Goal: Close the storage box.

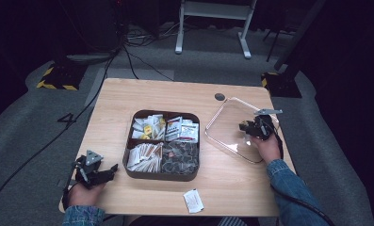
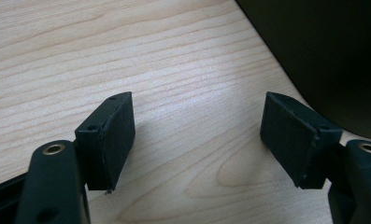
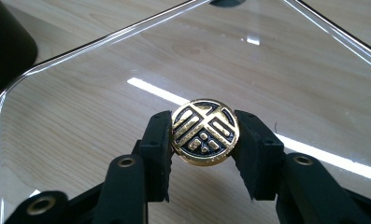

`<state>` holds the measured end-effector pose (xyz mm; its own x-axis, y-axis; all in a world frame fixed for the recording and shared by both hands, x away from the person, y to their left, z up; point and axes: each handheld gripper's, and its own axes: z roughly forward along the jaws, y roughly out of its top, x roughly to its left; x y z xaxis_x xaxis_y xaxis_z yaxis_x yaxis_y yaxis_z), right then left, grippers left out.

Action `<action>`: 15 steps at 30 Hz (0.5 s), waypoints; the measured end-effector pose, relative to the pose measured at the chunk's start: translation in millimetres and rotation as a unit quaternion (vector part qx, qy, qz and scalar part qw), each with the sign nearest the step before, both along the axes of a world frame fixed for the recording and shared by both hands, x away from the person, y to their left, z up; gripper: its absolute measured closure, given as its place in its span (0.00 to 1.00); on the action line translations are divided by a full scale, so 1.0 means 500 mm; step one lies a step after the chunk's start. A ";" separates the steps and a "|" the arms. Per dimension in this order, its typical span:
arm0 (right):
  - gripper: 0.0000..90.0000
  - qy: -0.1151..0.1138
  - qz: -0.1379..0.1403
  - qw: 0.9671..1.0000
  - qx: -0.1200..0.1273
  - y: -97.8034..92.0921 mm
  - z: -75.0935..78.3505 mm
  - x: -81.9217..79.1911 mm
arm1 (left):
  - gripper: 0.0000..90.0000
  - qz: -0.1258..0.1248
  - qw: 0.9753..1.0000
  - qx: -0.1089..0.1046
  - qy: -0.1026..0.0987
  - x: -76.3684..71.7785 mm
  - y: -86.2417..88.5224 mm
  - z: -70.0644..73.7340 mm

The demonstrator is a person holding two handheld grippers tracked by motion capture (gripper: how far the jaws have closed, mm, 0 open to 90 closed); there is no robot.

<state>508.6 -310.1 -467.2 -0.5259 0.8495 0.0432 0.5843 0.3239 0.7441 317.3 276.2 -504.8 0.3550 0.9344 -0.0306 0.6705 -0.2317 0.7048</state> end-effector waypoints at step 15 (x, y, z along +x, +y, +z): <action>0.65 -0.029 0.018 0.999 0.003 0.007 0.094 -0.007 | 0.30 0.000 1.000 0.000 0.000 0.000 0.000 0.000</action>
